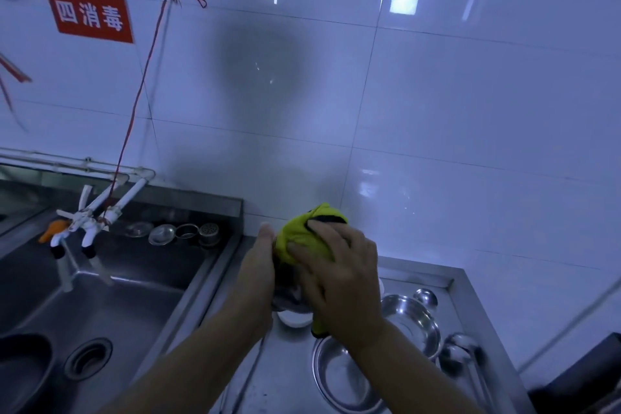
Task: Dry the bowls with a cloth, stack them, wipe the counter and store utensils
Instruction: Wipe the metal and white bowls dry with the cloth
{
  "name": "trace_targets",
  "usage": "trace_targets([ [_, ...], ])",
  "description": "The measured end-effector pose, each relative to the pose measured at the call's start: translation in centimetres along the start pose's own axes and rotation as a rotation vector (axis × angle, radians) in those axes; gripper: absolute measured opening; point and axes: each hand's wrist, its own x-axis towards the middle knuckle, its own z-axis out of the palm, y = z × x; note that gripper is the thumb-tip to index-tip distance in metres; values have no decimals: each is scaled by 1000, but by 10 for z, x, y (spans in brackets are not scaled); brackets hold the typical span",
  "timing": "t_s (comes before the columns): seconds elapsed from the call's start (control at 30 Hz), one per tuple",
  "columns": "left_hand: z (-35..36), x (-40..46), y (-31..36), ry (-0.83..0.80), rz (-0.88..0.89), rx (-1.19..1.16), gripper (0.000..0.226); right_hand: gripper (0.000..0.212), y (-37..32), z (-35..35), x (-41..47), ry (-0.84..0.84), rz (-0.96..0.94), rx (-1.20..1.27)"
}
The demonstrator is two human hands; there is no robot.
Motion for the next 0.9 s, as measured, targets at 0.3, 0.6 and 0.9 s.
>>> trace_targets([
  [0.3, -6, 9, 15, 94, 182, -132, 26, 36, 28, 0, 9, 60, 744, 581],
  [0.6, -14, 21, 14, 88, -14, -330, 42, 43, 12, 5, -29, 100, 568, 390],
  [0.9, 6, 10, 5, 67, 10, -250, 42, 40, 2, -1, 7, -21, 167, 42],
])
